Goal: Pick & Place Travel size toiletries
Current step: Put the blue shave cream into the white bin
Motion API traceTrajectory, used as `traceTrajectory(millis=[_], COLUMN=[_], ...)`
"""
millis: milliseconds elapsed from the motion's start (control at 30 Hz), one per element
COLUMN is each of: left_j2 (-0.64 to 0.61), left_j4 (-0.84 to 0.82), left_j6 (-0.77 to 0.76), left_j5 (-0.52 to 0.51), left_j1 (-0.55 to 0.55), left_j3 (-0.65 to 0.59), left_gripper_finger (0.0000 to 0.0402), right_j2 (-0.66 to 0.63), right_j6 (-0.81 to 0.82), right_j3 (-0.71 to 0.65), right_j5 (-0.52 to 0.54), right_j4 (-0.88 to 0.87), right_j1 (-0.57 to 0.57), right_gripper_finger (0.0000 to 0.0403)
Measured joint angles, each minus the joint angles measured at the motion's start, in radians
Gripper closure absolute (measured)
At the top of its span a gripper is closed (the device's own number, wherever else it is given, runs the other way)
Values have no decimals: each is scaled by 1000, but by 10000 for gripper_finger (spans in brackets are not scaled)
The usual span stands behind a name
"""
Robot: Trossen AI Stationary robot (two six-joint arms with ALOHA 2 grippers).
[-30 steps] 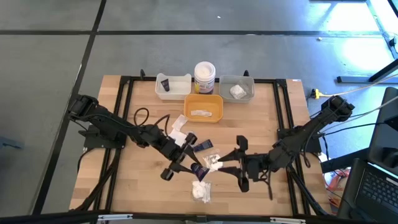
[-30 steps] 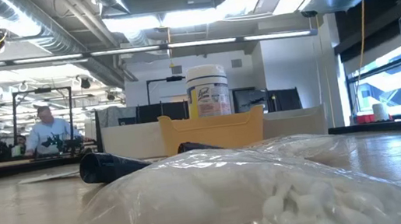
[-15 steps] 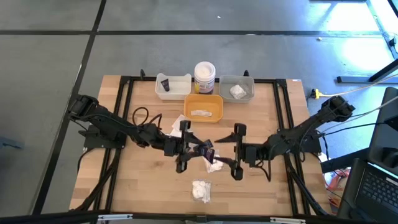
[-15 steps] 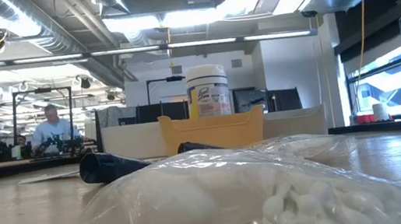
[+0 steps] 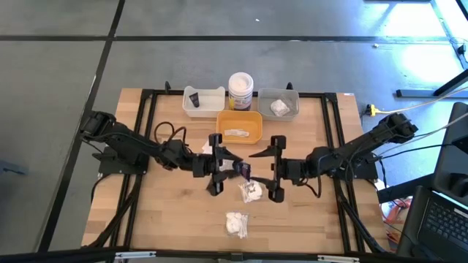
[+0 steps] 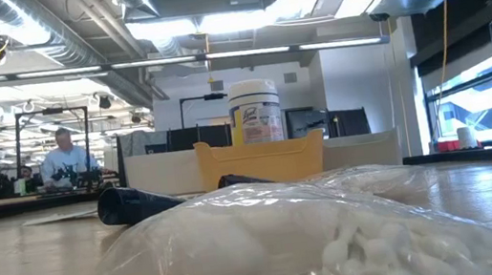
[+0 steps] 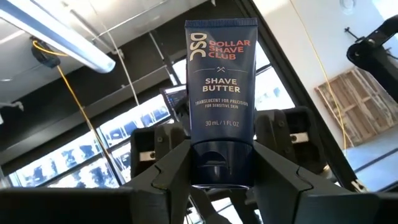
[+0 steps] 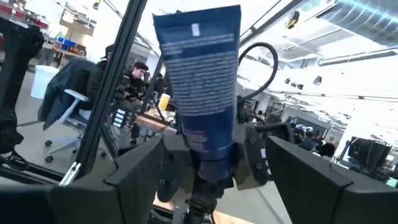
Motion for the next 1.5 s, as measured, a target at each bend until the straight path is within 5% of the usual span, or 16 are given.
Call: traceTrajectory(millis=[267,633,1500], left_j2=[0,10,37], left_j4=[11,8,-21], left_j6=[-35,-122,-149], left_j5=[3,24,10], left_j1=[26,37,41], left_j3=[0,0,20], left_gripper_finger=[258,258,258], right_j2=[31,97,97], right_j6=[0,-13,-11], right_j3=[0,65,65], right_j5=[-77,-39,-14], right_j4=[58,44,33], right_j1=[-45,-68,-51], right_gripper_finger=[117,119,199])
